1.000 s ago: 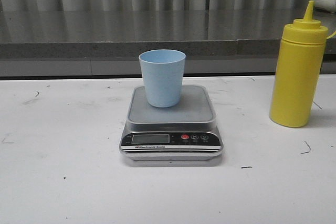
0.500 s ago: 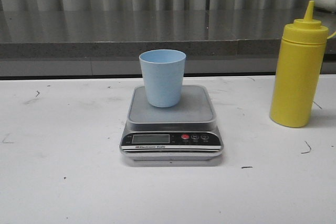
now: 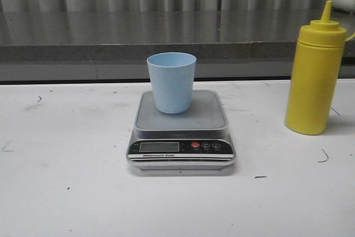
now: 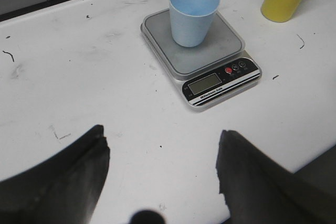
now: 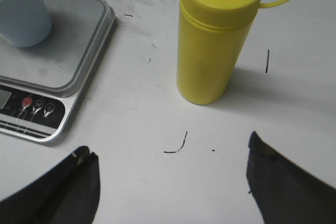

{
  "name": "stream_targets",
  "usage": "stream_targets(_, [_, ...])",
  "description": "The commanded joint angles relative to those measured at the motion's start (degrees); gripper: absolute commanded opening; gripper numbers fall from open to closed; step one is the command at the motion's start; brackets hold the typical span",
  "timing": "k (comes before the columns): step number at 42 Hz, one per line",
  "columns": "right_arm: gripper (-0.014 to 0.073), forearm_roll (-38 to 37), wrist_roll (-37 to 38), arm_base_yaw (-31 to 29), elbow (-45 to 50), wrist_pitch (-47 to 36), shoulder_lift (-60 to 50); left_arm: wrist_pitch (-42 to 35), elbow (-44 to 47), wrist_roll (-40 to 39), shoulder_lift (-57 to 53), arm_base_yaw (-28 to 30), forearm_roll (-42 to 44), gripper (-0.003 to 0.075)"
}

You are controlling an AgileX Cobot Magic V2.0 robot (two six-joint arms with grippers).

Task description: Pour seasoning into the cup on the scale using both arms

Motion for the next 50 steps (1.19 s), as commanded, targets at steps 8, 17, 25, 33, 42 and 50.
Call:
stream_targets(8, [0.0594,2.4,-0.6,1.0,9.1,-27.1,7.5,-4.1,-1.5,-0.1,-0.2,-0.2,0.0,0.0439])
stream_targets(17, [0.0594,2.2,-0.4,3.2,11.5,-45.8,18.4,-4.1,-1.5,-0.1,-0.2,-0.2,0.0,0.0439])
stream_targets(25, [0.0594,2.0,0.5,3.2,11.5,-60.8,26.7,-4.1,-1.5,-0.1,-0.2,-0.2,0.0,0.0439])
stream_targets(33, [0.0594,0.9,5.3,3.2,10.1,-70.9,33.7,-4.1,-1.5,-0.1,-0.2,-0.2,0.0,0.0439])
stream_targets(42, [0.0594,0.7,7.0,3.2,6.5,-76.7,41.1,-4.1,-1.5,-0.1,-0.2,-0.2,0.0,0.0439])
stream_targets(50, [0.0594,0.8,7.0,3.1,2.0,-81.1,47.6,-4.1,-1.5,-0.1,-0.2,-0.2,0.0,0.0439])
